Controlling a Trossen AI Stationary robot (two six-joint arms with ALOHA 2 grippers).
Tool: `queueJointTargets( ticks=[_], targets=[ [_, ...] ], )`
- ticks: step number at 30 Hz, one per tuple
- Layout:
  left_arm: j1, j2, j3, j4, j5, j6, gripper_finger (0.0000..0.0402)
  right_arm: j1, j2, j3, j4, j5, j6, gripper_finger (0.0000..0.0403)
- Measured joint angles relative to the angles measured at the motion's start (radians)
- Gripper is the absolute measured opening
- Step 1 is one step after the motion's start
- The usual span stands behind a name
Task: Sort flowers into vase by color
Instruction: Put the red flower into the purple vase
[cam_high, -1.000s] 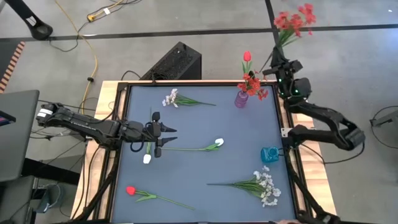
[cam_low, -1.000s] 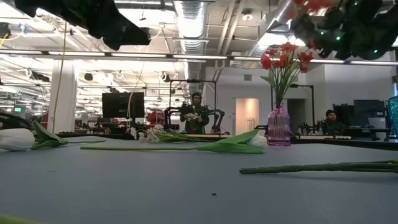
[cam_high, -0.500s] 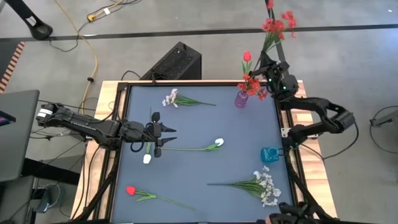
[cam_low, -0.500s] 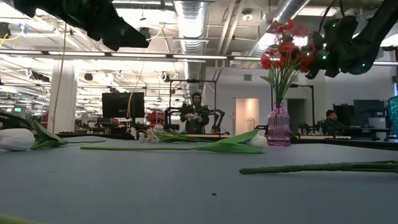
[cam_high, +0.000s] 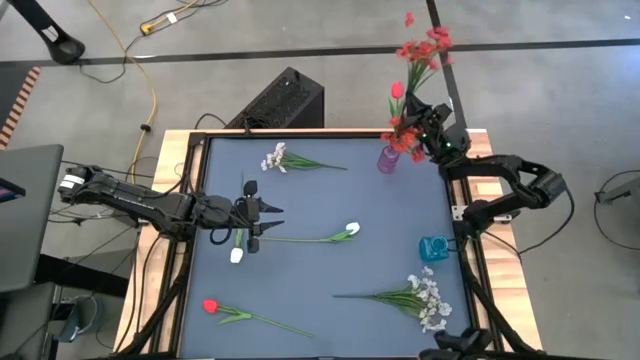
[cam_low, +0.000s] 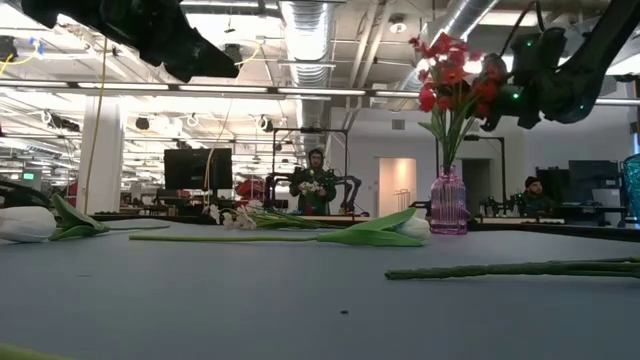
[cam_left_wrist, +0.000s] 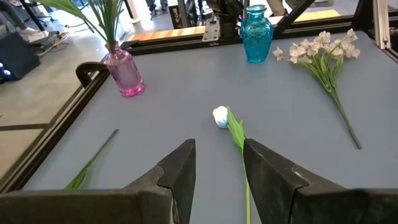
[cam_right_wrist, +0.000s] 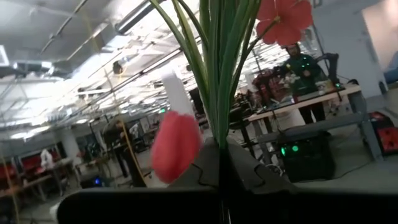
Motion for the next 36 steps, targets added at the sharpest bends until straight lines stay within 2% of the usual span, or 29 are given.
queueJointTargets(
  ticks=[13, 21, 29, 34, 36],
  targets=[
    [0.000, 0.000, 0.000, -0.020, 0.001, -0.030, 0.0125, 0.080, -0.002, 0.000, -0.024, 0.000, -0.092, 0.0028],
    [0.000, 0.000, 0.000, -0.038, 0.002, -0.038, 0.0125, 0.104, -0.060, -0.001, -0.153, 0.019, -0.178, 0.0028],
    [0.000, 0.000, 0.000, -0.039, 0.002, -0.046, 0.0125, 0.118, -0.107, -0.003, -0.228, 0.031, -0.151, 0.0028],
    [0.000, 0.000, 0.000, -0.041, 0.006, -0.057, 0.0125, 0.150, -0.106, -0.088, -0.148, 0.183, -0.135, 0.0028],
    [0.000, 0.000, 0.000, -0.046, 0.006, -0.062, 0.0125, 0.153, -0.106, -0.143, -0.058, 0.196, -0.135, 0.0028]
  ],
)
